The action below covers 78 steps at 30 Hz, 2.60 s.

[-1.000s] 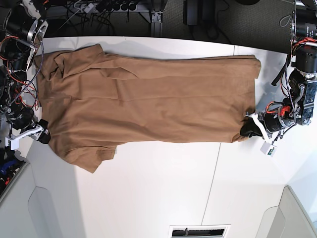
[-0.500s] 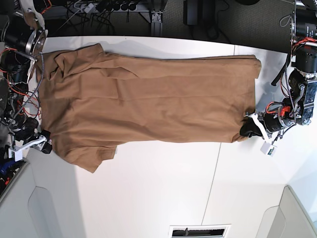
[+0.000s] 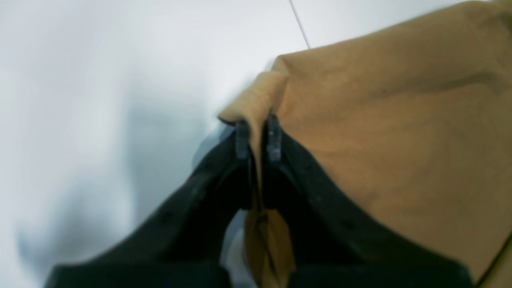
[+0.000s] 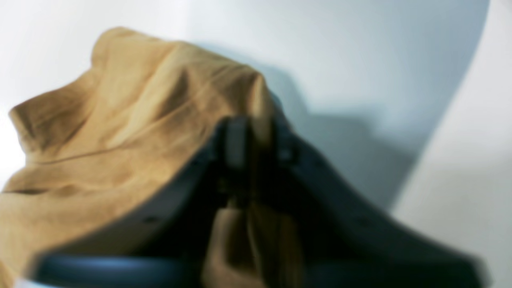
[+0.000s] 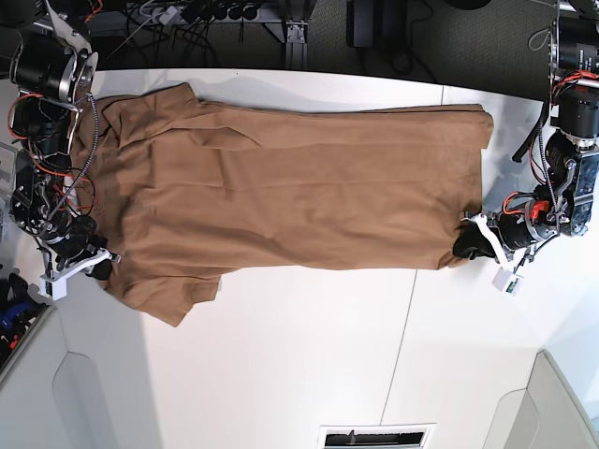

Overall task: Layout the t-shirt on the table in an organized manner, then fold the t-shirt properly
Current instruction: 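Fold the grasped side edge over the shirt body with both grippers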

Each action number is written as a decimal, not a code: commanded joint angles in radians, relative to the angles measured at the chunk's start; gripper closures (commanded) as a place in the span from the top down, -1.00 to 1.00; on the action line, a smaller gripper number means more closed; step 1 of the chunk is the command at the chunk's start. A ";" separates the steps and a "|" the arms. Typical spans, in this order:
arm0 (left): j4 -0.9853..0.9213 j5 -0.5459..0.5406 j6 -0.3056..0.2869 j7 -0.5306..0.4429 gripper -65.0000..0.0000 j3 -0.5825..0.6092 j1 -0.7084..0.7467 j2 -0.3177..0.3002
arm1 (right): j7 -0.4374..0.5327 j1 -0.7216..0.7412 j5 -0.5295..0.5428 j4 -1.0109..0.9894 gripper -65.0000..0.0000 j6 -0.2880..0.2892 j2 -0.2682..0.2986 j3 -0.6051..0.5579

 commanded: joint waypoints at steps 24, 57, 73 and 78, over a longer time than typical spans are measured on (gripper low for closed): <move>0.320 -0.270 -0.006 0.274 -1.00 -0.005 0.046 -0.161 | -0.145 -0.199 0.034 0.405 -1.00 0.052 0.041 0.020; 0.323 -0.234 -0.006 0.335 -0.84 -0.005 0.167 -0.177 | -0.138 -0.306 0.223 0.548 0.38 0.045 0.021 0.133; 0.323 -0.244 -0.006 0.319 -0.75 -0.005 0.166 -0.171 | -0.108 -0.156 0.114 0.281 0.37 0.035 0.016 -0.130; 0.323 -0.245 -0.006 0.319 -0.75 -0.005 0.166 -0.171 | -0.111 -0.156 0.119 0.282 -0.64 0.035 0.016 -0.141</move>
